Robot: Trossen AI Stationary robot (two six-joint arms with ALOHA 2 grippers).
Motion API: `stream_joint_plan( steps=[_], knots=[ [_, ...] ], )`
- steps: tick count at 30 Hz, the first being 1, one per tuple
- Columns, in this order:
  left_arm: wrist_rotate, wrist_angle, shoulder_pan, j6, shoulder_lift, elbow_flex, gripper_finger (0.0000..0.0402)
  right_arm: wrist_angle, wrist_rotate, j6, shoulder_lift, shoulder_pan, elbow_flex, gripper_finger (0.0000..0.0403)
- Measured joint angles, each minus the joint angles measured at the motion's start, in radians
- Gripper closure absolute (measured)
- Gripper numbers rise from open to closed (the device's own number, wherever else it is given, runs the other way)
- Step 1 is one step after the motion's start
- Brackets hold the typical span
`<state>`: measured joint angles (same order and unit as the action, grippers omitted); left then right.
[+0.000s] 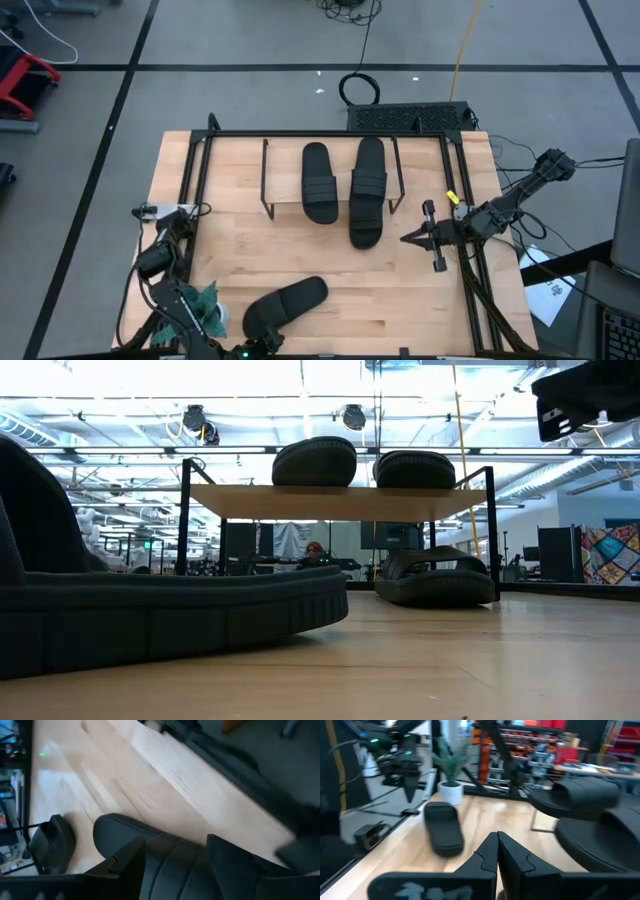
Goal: Pick and place slides into the shelf
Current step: Put the black slide under the shelf
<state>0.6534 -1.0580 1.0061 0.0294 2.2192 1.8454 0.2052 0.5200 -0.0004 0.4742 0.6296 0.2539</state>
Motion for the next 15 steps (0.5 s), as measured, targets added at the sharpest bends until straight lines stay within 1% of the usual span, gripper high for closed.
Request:
stream_joint_plan(
  steps=[2, 6, 10, 12, 15],
  knots=[
    [-0.026, -0.022, -0.001, -0.036, 0.000, 0.000, 0.0190, 0.001, 0.032, 0.023, 0.005, 0.000, 0.000, 0.0403],
    [-0.099, -0.075, -0.010, -0.104, 0.000, 0.000, 0.0190, 0.001, 0.037, 0.038, 0.026, -0.004, 0.000, 0.0403],
    [-0.162, -0.169, -0.027, -0.128, 0.000, 0.000, 0.0190, 0.003, 0.038, 0.042, 0.052, -0.018, 0.000, 0.0403],
    [-0.171, -0.209, -0.036, -0.125, 0.000, 0.000, 0.0190, 0.008, 0.038, 0.053, 0.066, -0.025, 0.000, 0.0403],
    [-0.147, -0.232, -0.038, -0.125, 0.000, 0.000, 0.0190, 0.008, 0.038, 0.075, 0.084, -0.036, 0.000, 0.0403]
  ],
)
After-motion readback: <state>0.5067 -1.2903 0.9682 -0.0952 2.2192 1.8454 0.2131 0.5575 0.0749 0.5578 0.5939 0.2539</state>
